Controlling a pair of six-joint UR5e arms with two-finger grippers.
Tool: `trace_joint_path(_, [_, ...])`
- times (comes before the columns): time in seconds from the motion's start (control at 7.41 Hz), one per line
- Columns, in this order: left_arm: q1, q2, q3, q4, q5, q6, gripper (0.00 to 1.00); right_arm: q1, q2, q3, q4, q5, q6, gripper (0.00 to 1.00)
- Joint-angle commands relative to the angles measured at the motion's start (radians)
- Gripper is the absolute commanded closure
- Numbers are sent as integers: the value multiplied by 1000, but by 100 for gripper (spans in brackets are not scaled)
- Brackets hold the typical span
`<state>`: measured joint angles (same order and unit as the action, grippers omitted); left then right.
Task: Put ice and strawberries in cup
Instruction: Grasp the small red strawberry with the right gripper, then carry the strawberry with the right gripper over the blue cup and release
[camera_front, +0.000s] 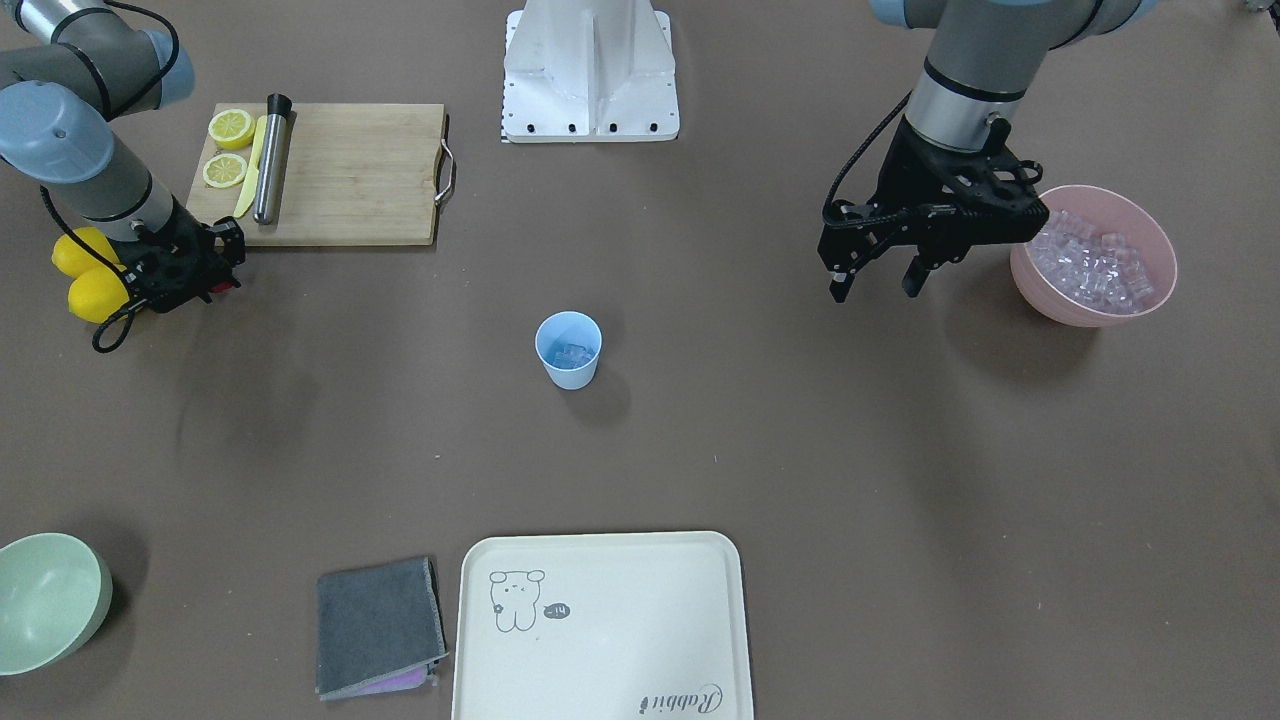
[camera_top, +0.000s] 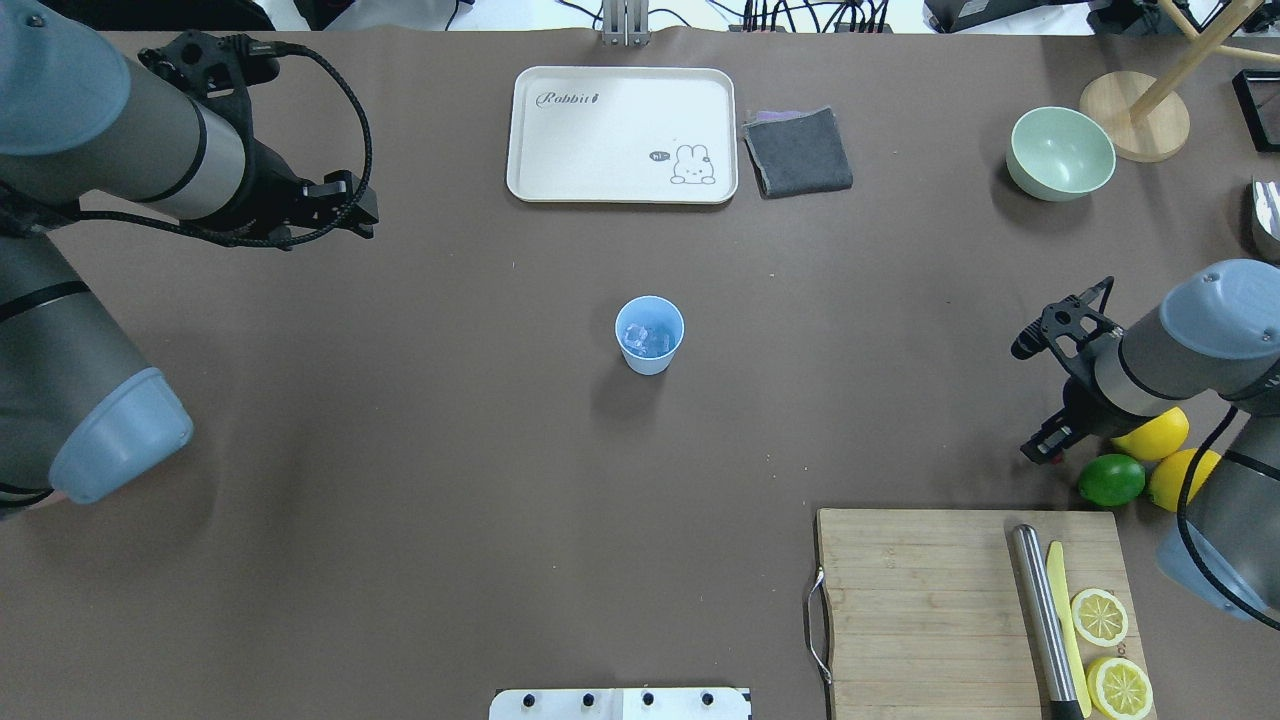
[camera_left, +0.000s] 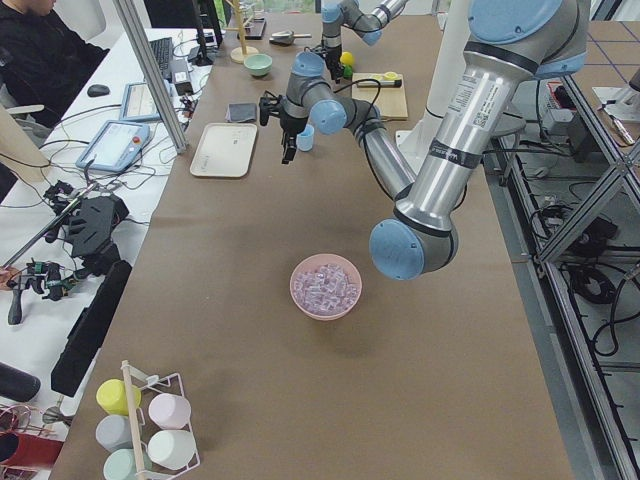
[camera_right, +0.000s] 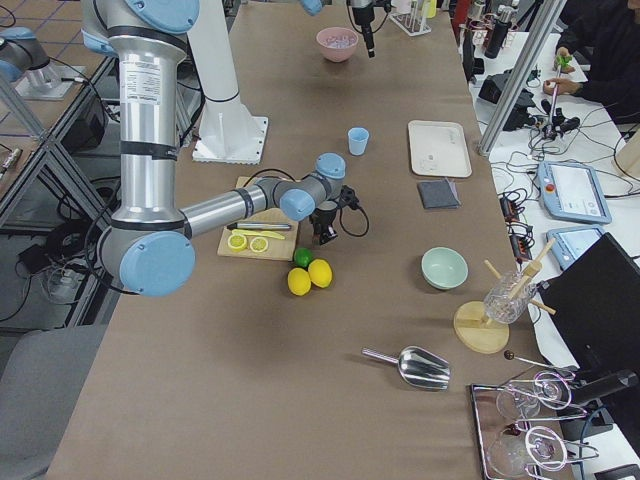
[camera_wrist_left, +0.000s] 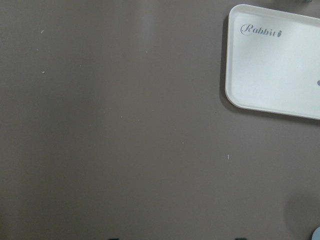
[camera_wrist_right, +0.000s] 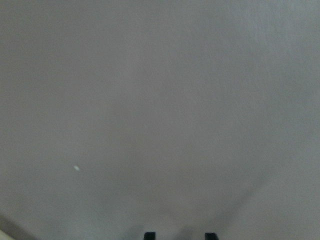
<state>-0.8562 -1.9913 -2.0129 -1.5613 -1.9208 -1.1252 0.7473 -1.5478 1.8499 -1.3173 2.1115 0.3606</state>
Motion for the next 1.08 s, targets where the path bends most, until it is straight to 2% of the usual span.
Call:
trace_joint_path(0.0, [-84, 76, -6, 0, -6, 169, 18, 21, 238, 6, -185, 8, 141, 100])
trace_joint_path(0.27, [-188, 181, -12, -5, -29, 377, 18, -50, 389, 0, -187, -5, 403, 100])
trace_joint_path(0.4, [-246, 230, -4, -9, -97, 472, 17, -90, 470, -11, -187, -39, 543, 100])
trace_joint_path(0.54, [-269, 261, 6, -17, -109, 542, 17, -121, 579, -77, -187, -83, 634, 100])
trace_joint_path(0.67, [-277, 272, 17, -34, -110, 551, 16, -132, 683, -166, -187, -109, 682, 100])
trace_joint_path(0.94, [-277, 288, 8, -34, -119, 541, 15, -105, 735, -213, -184, -111, 684, 100])
